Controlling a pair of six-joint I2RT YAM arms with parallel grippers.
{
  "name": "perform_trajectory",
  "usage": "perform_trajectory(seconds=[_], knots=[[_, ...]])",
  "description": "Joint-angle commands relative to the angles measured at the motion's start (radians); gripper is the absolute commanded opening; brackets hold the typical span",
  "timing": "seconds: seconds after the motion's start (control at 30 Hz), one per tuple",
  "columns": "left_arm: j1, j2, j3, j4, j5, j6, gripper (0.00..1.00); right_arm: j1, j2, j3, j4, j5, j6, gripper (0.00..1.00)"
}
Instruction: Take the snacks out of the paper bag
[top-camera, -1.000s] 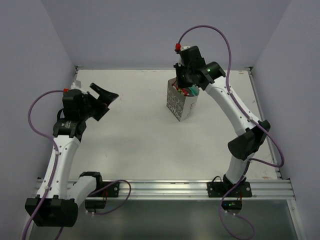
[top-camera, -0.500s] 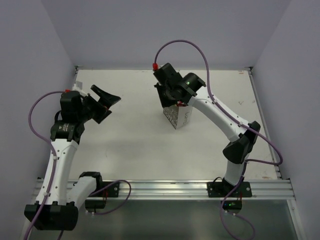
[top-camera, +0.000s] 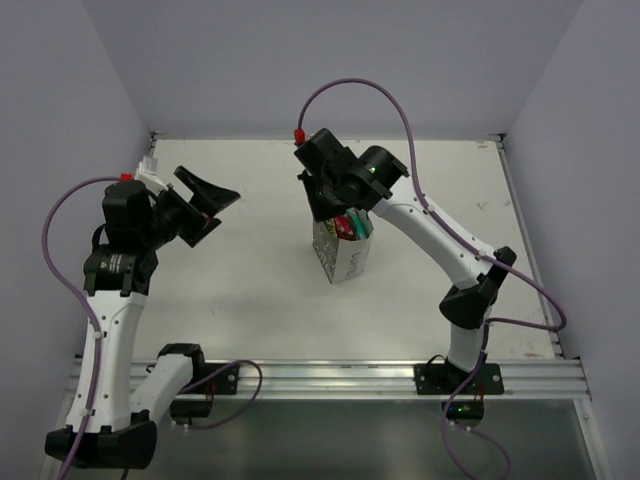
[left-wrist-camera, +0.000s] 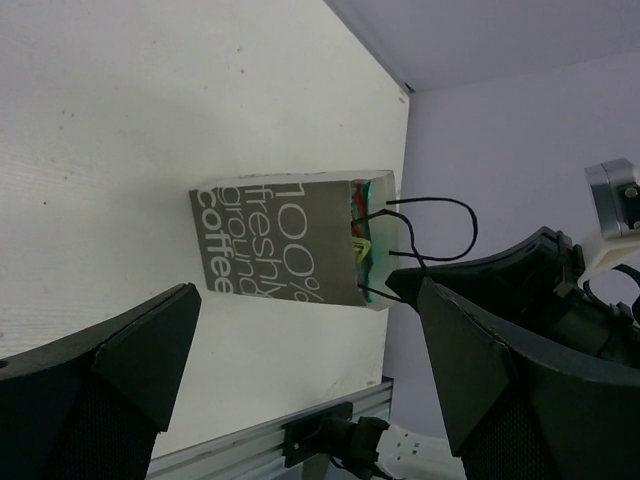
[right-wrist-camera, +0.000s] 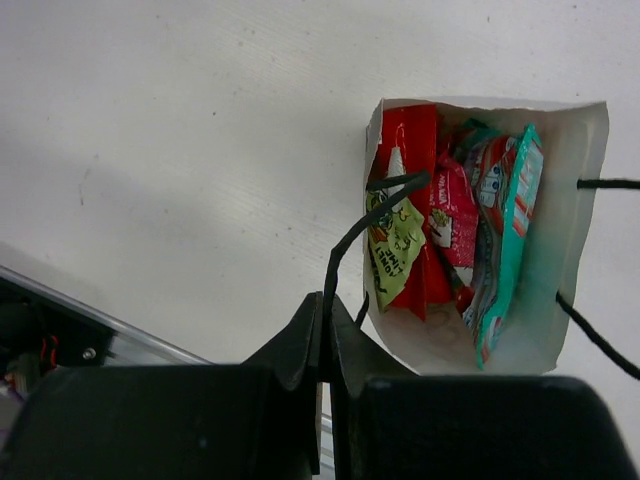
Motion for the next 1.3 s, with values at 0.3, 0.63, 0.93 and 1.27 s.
perform_trajectory(seconds=[0.3, 0.63, 0.93, 1.27], knots=[[0.007, -0.077, 0.020, 0.022, 0.090, 0.029, 1.00, 0.062, 0.072, 0.170, -0.045, -0.086, 0.046, 0.00], [0.007, -0.082, 0.052, -0.018, 0.075, 0.056, 1.00, 0.060, 0.049, 0.112, -0.062, 0.005, 0.029, 0.21], [0.007, -0.037, 0.123, -0.082, 0.030, 0.141, 1.00, 0.062, -0.090, -0.001, -0.031, 0.037, 0.012, 0.90], [-0.010, 0.052, 0.130, -0.158, -0.083, 0.248, 1.00, 0.060, -0.210, -0.049, -0.029, 0.032, 0.046, 0.90]])
